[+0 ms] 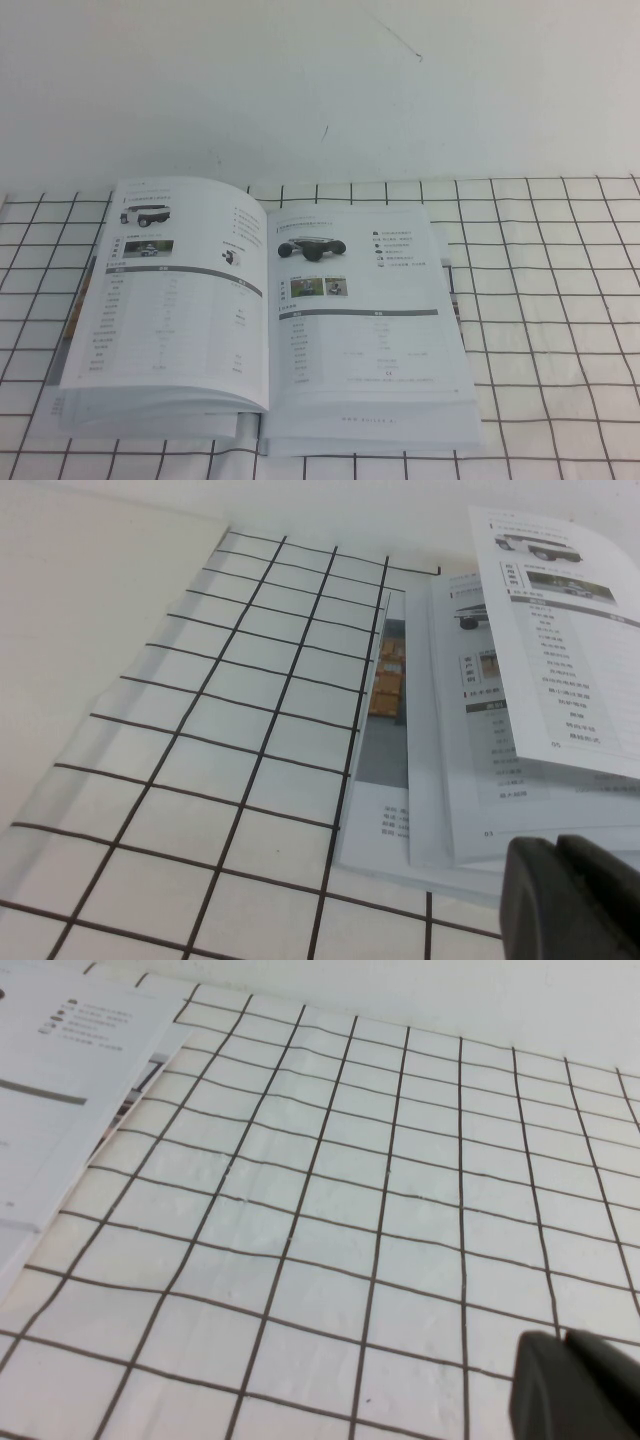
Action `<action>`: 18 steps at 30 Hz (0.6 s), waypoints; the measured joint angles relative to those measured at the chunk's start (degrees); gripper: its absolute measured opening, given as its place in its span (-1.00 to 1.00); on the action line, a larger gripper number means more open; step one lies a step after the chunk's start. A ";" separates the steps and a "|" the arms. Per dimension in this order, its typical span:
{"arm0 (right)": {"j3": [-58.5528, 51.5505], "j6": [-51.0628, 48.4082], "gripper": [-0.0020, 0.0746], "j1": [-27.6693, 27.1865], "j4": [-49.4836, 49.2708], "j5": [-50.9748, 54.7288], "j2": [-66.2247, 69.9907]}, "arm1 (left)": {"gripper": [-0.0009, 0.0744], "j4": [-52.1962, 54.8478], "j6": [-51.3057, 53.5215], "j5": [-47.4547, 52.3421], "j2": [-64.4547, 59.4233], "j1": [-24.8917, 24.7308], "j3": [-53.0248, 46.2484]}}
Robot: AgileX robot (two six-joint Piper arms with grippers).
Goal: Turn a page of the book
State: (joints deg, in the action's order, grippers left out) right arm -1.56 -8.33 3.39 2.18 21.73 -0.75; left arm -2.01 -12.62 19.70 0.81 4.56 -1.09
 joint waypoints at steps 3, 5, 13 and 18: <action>0.00 0.00 -0.95 0.00 0.00 0.00 0.00 | -0.98 0.00 0.00 0.00 0.00 0.00 0.00; 0.00 0.00 -0.95 -0.13 0.00 0.00 0.00 | -0.98 0.00 0.00 0.00 0.00 0.00 0.00; 0.00 0.00 -0.95 -0.60 0.00 0.00 0.00 | -0.98 0.00 0.00 0.00 0.00 0.00 0.00; 0.00 0.00 -0.95 -0.60 0.00 0.00 0.00 | -0.98 0.00 0.00 0.00 0.00 0.00 0.00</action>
State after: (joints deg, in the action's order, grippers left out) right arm -1.56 -8.33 2.80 2.18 21.73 -0.75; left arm -2.01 -12.62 19.70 0.81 4.56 -1.09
